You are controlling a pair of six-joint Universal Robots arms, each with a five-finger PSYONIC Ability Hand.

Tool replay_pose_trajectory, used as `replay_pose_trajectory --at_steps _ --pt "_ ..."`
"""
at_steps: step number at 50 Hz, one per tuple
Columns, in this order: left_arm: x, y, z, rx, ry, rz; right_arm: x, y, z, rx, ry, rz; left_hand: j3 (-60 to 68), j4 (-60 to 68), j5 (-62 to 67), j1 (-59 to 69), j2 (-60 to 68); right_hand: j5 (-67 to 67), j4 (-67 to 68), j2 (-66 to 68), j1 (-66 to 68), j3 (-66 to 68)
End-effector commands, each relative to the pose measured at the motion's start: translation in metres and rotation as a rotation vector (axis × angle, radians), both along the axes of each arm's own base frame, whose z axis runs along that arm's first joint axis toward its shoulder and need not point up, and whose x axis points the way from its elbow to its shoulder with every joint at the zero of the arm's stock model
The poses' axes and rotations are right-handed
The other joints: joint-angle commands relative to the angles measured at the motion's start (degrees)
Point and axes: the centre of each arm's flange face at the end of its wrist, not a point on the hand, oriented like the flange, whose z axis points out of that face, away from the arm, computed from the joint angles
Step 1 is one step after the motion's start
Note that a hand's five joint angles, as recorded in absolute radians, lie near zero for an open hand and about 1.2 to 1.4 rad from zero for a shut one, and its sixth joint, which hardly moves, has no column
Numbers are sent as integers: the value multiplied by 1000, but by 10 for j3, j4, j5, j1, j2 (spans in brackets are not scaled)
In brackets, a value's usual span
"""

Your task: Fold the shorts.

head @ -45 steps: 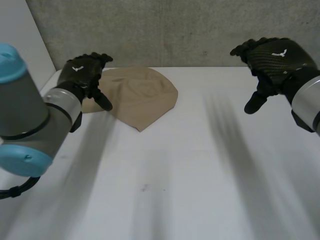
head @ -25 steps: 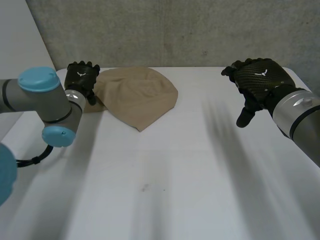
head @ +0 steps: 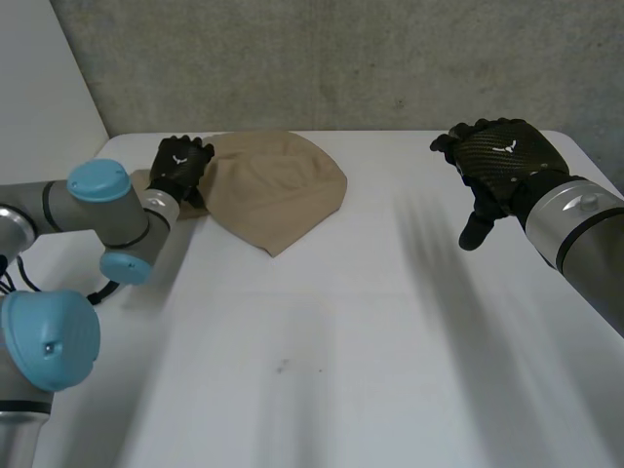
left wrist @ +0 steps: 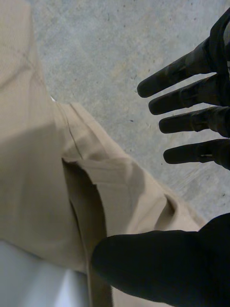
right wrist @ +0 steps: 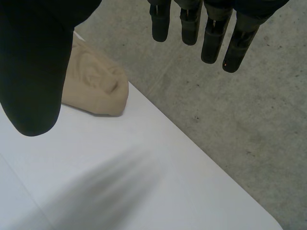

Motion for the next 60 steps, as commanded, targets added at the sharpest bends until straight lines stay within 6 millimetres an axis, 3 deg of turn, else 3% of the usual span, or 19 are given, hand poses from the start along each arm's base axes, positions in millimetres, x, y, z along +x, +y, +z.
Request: replay_pose_trajectory --at_steps 1,5,8,13,20,24,29,32,33,36,37,38,43,44,47,48,52,55,60 --pt "2 -3 -10 -23 -73 -10 0 0 -1 2 1 1 44 43 40 46 44 -38 -37 -18 21 -27" --pt "2 -4 -13 -31 -86 -17 0 0 -1 4 1 1 86 85 82 88 86 -38 -37 -18 21 -27" --pt "3 -6 -13 -40 -84 -20 0 0 -2 5 2 1 207 206 203 209 207 -38 -37 -18 21 -27" --pt "4 -12 -12 -69 -78 -28 0 0 -3 8 3 1 561 560 557 563 561 -38 -37 -18 21 -27" --pt "1 -10 -7 -73 -77 2 0 -1 -2 5 2 -1 562 561 558 564 562 -38 -37 -18 21 -27" --pt "-6 4 7 -38 -81 17 -1 -2 -1 -5 -2 -4 562 561 558 564 562 -38 -37 -18 21 -27" --pt "-23 56 58 14 -52 -49 -2 -2 3 -15 -7 -10 562 561 558 564 562 -38 -37 -18 21 -27" --pt "-35 85 77 39 -2 -90 -4 -4 7 -27 -9 -26 562 561 558 564 562 -38 -37 -18 21 -27" --pt "-47 111 86 73 42 -133 -5 -4 8 -30 -10 -32 562 561 558 564 562 -38 -37 -18 21 -27" --pt "-59 144 95 125 93 -187 -7 -3 15 -52 -16 -45 562 561 558 564 562 -38 -37 -18 21 -27" --pt "-65 171 103 159 126 -225 -7 -2 18 -59 -19 -48 562 561 558 564 562 -38 -37 -18 21 -27" --pt "-67 179 106 171 141 -237 -8 -2 20 -66 -23 -50 562 561 558 564 562 -38 -37 -18 21 -27" --pt "-76 243 105 276 177 -327 -10 3 36 -114 -45 -54 562 561 558 564 562 -38 -37 -18 21 -27" --pt "-82 267 99 315 172 -367 -11 3 37 -116 -46 -55 562 561 558 564 562 -38 -37 -18 21 -27" --pt "-90 303 90 370 159 -433 -13 0 39 -121 -49 -64 562 561 558 564 562 -38 -37 -18 21 -27" --pt "-95 325 83 403 146 -473 -14 -1 39 -121 -48 -69 562 561 558 564 562 -38 -37 -18 21 -27" --pt "-101 372 68 494 131 -555 -17 -2 42 -130 -51 -78 562 561 558 564 562 -38 -37 -18 21 -27" --pt "-103 404 66 554 148 -612 -20 -3 44 -136 -53 -87 562 561 558 564 562 -38 -37 -18 21 -27" --pt "-102 430 79 588 204 -671 -23 -6 44 -138 -53 -98 562 561 558 564 562 -38 -37 -18 21 -27"
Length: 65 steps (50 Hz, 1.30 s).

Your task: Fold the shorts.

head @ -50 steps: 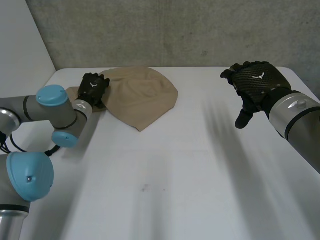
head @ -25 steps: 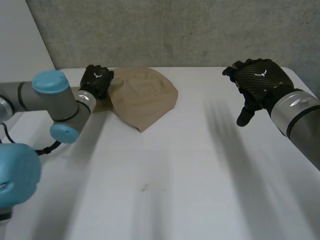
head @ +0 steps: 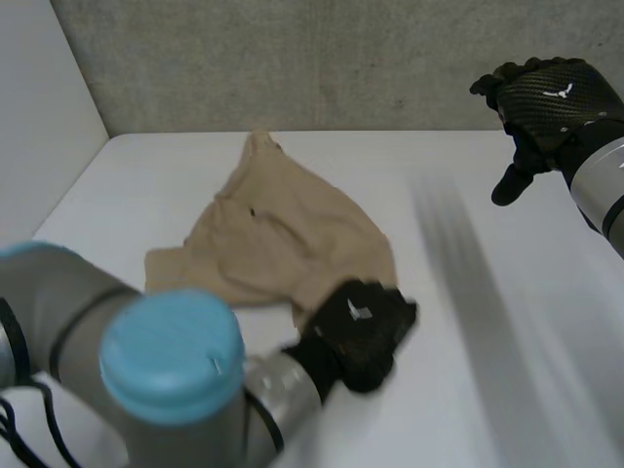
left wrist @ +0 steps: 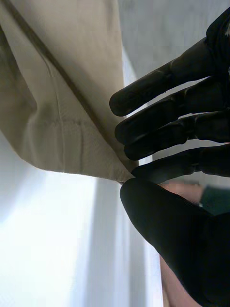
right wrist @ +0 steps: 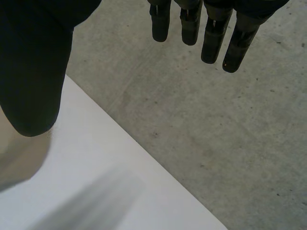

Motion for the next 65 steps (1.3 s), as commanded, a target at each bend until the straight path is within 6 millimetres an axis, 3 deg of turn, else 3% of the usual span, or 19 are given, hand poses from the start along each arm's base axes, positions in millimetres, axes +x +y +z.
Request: replay_pose_trajectory --at_steps 1,2,6,7,9,14,20,25,32,38,47,50,56,65 --pt "0 45 12 77 66 -81 -4 -3 1 -3 -1 -14 118 115 131 147 114 -38 -37 -18 21 -27" --pt "0 45 16 72 79 -81 -5 -3 1 -3 1 -16 118 115 131 147 114 -38 -37 -18 21 -27" --pt "2 32 25 47 113 -41 -3 -2 0 -1 3 -10 -176 -178 -162 -146 -180 -38 -37 -18 21 -27" --pt "4 19 26 38 117 3 -3 -2 1 -4 2 -8 -258 -260 -244 -228 -262 -38 -37 -18 21 -27" --pt "10 1 27 27 117 73 -3 -1 1 -2 3 -5 -292 -295 -279 -263 -296 -38 -37 -18 21 -27" --pt "37 -66 34 -19 125 343 0 0 -1 2 4 7 -338 -340 -324 -308 -342 -38 -37 -18 21 -27" --pt "71 -125 40 -64 125 530 1 -1 -9 28 12 20 -341 -344 -328 -312 -345 -38 -37 -18 21 -27" --pt "87 -155 36 -86 97 611 5 -9 -31 96 31 27 -341 -344 -328 -312 -345 -38 -37 -18 21 -27" --pt "97 -181 5 -95 -43 650 25 -4 -58 166 64 87 -341 -344 -328 -312 -345 -38 -37 -18 21 -27" --pt "109 -193 -17 -68 -145 702 27 -2 -62 177 68 97 -340 -342 -326 -310 -344 -38 -37 -18 21 -27" --pt "111 -196 -40 21 -285 690 37 -8 -65 165 56 129 -340 -342 -326 -310 -344 -38 -37 -18 21 -27" --pt "114 -194 -40 39 -306 710 57 -16 -57 90 16 213 -341 -344 -328 -312 -345 -38 -37 -18 21 -27" --pt "130 -188 -31 43 -329 791 97 -27 -63 56 -40 345 -368 -370 -354 -338 -372 -38 -37 -18 21 -27" --pt "148 -165 -28 70 -356 808 138 -30 -107 155 -82 501 -393 -396 -380 -364 -398 -38 -37 -18 21 -27"
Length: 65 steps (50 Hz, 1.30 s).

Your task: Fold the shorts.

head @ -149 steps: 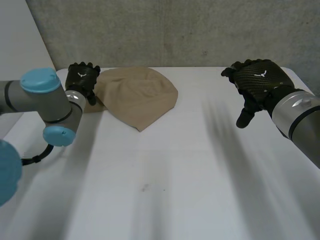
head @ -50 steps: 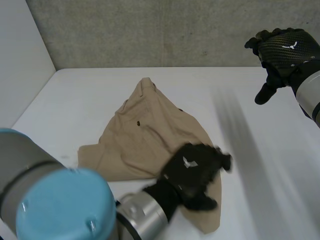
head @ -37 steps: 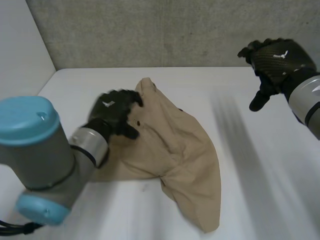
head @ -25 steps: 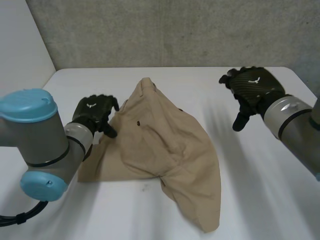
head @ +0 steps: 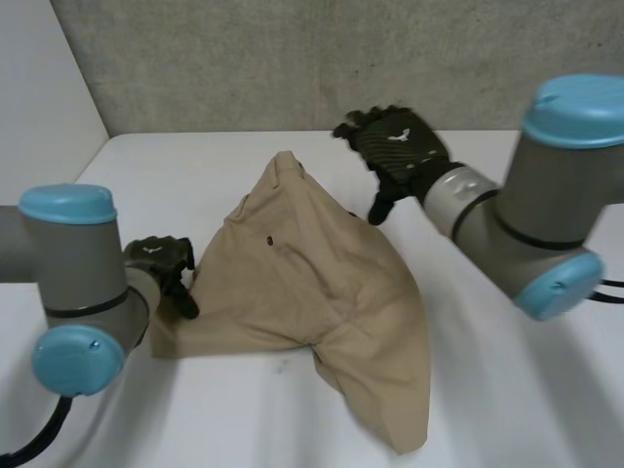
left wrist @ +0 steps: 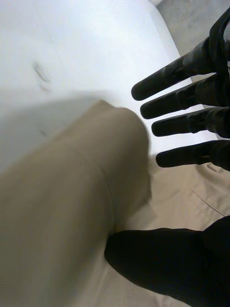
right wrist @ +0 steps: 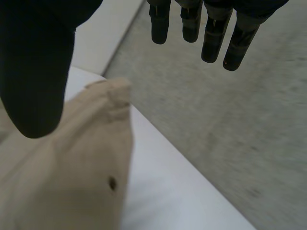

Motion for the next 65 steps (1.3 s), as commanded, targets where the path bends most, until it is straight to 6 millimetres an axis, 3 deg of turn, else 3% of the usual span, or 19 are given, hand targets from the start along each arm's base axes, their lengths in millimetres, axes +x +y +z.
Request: replay_pose_trajectory --at_steps 1,11,16,20,22,24,28,32,35,36,37,41,45,48,52,58,60,63,65 --pt "13 19 2 22 -10 14 31 0 -40 81 -6 133 1 8 9 0 3 -38 -28 -2 7 -22" --pt "14 32 -9 69 -29 2 43 -9 -73 116 15 128 8 14 15 6 10 35 45 71 80 51" --pt "13 36 -12 86 -27 -15 45 -15 -87 126 30 108 174 181 181 172 176 151 161 187 196 167" --pt "14 38 -11 83 -26 -18 46 -18 -94 123 41 105 356 362 363 354 358 304 314 340 349 320" --pt "13 37 -5 66 -20 -18 47 -19 -92 109 44 103 485 491 492 483 487 502 512 538 547 518" --pt "13 37 -2 53 -15 -20 47 -20 -89 97 43 96 514 521 521 512 516 662 671 697 706 677" --pt "10 28 9 -7 1 -21 45 -27 -70 26 18 41 514 521 521 512 516 662 672 698 707 678" --pt "0 2 32 -151 16 -31 40 -38 -17 -143 -82 -71 514 521 521 512 516 662 672 698 707 678" --pt "-9 -25 72 -333 23 -37 36 -41 13 -234 -147 -132 514 521 521 512 516 662 672 698 707 678" --pt "-11 -30 82 -374 28 -38 31 -42 38 -298 -201 -178 514 521 521 512 516 662 672 698 707 678" --pt "-15 -42 111 -484 47 -29 29 -41 49 -326 -226 -200 514 521 521 512 516 662 672 698 707 678" --pt "-26 -56 177 -725 133 7 16 -33 101 -452 -346 -264 514 521 521 512 516 662 672 698 707 678" --pt "-36 -51 222 -897 219 25 5 -20 125 -497 -384 -254 514 521 521 512 516 662 672 698 707 678" --pt "-45 -41 230 -935 253 3 -1 -6 125 -481 -351 -233 514 521 521 512 516 662 672 698 707 678" --pt "-58 -21 211 -889 257 -52 -13 12 96 -356 -225 -209 514 521 521 512 516 662 672 698 707 678" --pt "-69 14 139 -683 185 -143 -37 55 29 -97 58 -160 514 521 521 512 516 662 672 698 707 678" --pt "-69 28 111 -604 150 -169 -48 76 -4 32 197 -132 514 521 521 512 516 662 672 698 707 678" --pt "-67 41 88 -535 119 -192 -64 106 -37 190 400 -77 514 521 521 512 516 662 672 698 707 678" --pt "-65 53 72 -486 96 -210 -71 120 -45 256 495 -45 514 521 521 512 516 662 672 698 707 678"
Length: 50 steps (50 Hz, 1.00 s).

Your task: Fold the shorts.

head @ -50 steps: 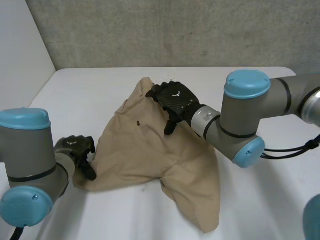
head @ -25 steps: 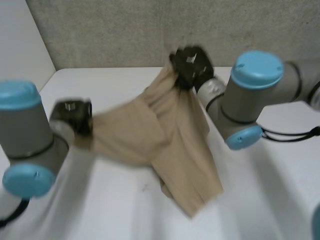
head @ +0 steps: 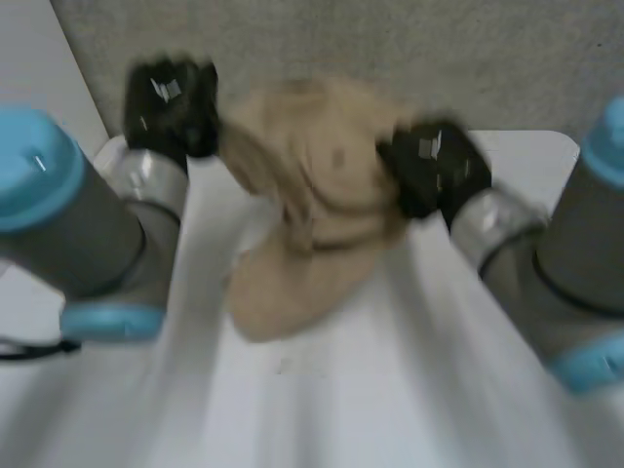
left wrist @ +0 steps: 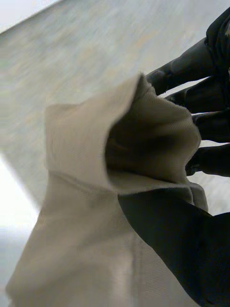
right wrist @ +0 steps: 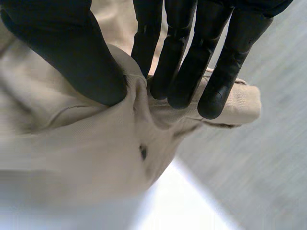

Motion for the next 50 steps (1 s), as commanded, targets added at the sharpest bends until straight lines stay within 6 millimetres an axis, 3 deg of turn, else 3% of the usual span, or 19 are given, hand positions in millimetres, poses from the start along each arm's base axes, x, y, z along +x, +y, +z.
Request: replay_pose_trajectory --at_steps 1,5,11,17,19,23,30,35,40,44,45,47,50 --pt "5 41 -69 193 -129 -51 -34 65 -64 375 400 85 116 115 144 176 114 137 120 123 253 125" --pt "7 58 -77 219 -151 -75 -40 66 -53 423 437 78 116 115 144 176 114 -462 -479 -476 -346 -474" --pt "13 85 -66 207 -146 -111 -35 36 1 184 215 -7 116 115 144 176 114 -557 -575 -571 -441 -569" --pt "16 119 -54 181 -136 -173 -31 3 39 55 14 -37 116 115 144 176 114 -555 -573 -570 -440 -568" --pt "17 136 -52 173 -136 -211 -25 -4 39 50 1 -10 116 115 144 176 114 -555 -573 -570 -440 -568" --pt "18 162 -47 160 -136 -273 -4 -18 26 64 -2 109 116 115 144 176 114 -555 -573 -570 -440 -568" --pt "23 187 -45 158 -141 -328 24 -25 3 85 20 319 116 115 144 176 114 -545 -563 -560 -430 -558" --pt "24 190 -47 160 -146 -334 44 -16 -30 90 123 423 116 115 144 176 114 -535 -553 -550 -419 -548" --pt "24 187 -48 164 -152 -326 51 -9 -67 137 243 476 116 115 144 176 114 -525 -543 -540 -409 -538" --pt "26 180 -48 161 -152 -301 54 -12 -82 142 295 490 116 115 144 176 114 -358 -375 -372 -242 -370" --pt "27 178 -48 161 -151 -293 56 -15 -80 123 297 488 116 115 144 176 114 -152 -170 -166 -36 -164" --pt "29 169 -46 158 -148 -262 58 -19 -74 97 288 479 116 115 144 176 114 83 65 68 198 70" --pt "30 156 -41 138 -138 -229 60 -38 -53 3 257 371 116 115 144 176 114 137 120 123 253 125"
